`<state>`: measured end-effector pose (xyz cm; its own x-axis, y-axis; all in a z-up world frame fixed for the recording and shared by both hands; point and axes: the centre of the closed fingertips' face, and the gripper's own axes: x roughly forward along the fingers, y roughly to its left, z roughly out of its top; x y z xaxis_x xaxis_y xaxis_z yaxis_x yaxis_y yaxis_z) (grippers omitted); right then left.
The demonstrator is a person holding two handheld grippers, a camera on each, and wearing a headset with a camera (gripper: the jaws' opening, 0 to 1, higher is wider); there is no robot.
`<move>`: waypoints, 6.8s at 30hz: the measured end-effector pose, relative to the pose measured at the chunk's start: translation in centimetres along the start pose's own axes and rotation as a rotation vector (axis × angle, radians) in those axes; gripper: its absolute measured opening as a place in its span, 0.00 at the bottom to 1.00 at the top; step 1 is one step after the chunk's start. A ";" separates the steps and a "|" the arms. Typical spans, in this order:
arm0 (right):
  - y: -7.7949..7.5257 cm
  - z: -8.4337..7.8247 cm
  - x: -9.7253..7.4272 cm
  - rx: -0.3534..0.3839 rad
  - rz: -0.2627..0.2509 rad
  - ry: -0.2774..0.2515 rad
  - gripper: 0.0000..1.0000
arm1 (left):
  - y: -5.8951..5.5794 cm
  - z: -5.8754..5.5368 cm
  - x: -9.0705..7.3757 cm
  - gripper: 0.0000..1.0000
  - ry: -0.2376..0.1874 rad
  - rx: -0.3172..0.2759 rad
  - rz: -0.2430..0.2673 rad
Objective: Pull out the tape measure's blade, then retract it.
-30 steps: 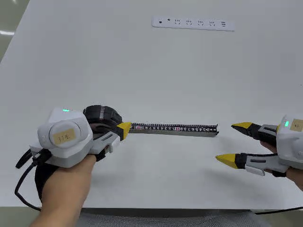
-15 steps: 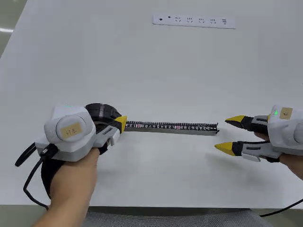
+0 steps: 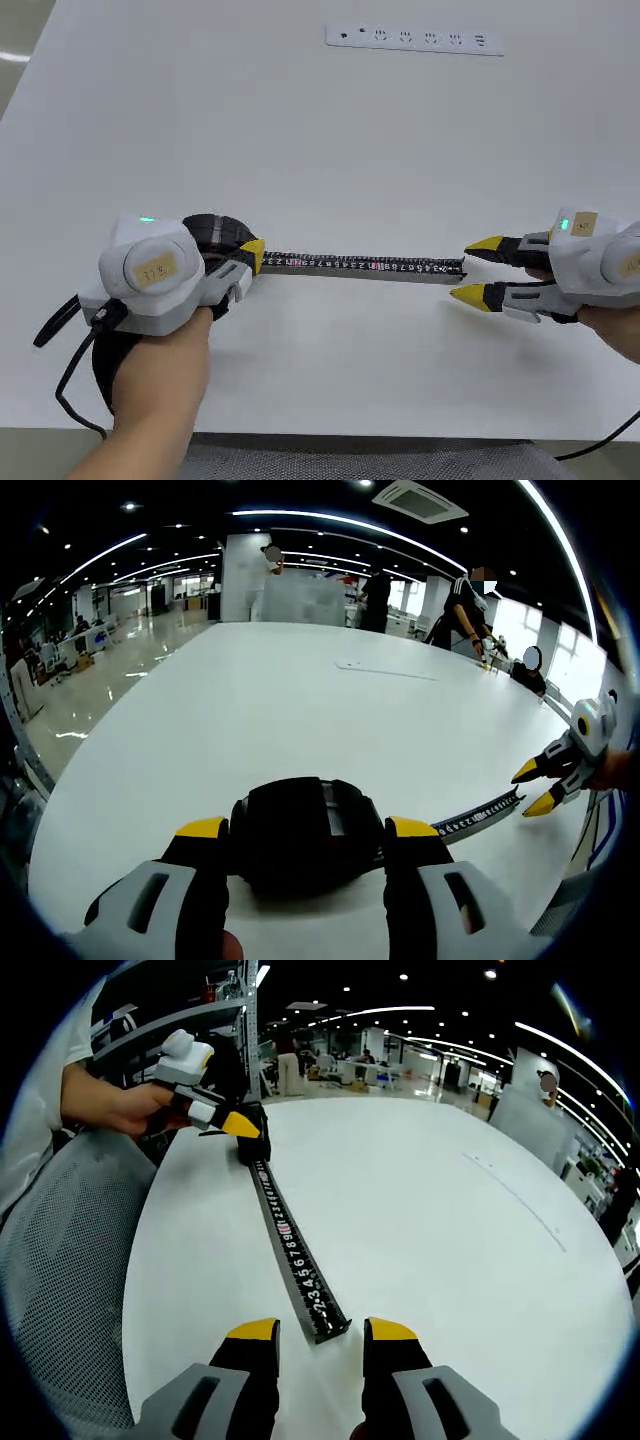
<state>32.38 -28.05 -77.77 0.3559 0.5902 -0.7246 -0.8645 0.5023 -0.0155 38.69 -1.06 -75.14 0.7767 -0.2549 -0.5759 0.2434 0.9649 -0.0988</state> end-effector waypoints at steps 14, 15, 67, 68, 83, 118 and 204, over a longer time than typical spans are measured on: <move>-0.3 -0.5 0.7 -0.040 0.044 0.031 0.20 | 0.0 -0.1 0.0 0.58 -0.001 0.002 -0.001; -0.3 -0.6 0.7 -0.043 0.046 0.032 0.19 | 0.0 -0.1 0.0 0.58 -0.002 0.002 -0.001; 0.6 1.0 2.3 -0.095 0.075 -0.002 0.09 | 0.2 -0.1 0.0 0.55 0.015 -0.003 -0.015; 0.6 1.2 2.4 -0.096 0.076 -0.005 0.09 | 0.2 -0.2 0.0 0.55 0.015 -0.004 -0.016; 1.4 3.2 4.1 -0.100 0.107 -0.039 0.09 | 0.2 -0.1 -0.1 0.55 0.015 -0.016 -0.018; 2.5 6.3 6.7 -0.117 0.156 -0.083 0.09 | 0.2 -0.1 -0.2 0.55 0.017 -0.037 -0.027; 7.1 14.3 14.9 -0.129 0.285 -0.194 0.09 | 0.4 0.0 -0.4 0.55 0.011 -0.069 -0.037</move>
<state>36.60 -6.63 -78.88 0.1442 0.8102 -0.5682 -0.9718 0.2241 0.0728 38.51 -0.62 -74.91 0.7613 -0.2905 -0.5797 0.2310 0.9569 -0.1762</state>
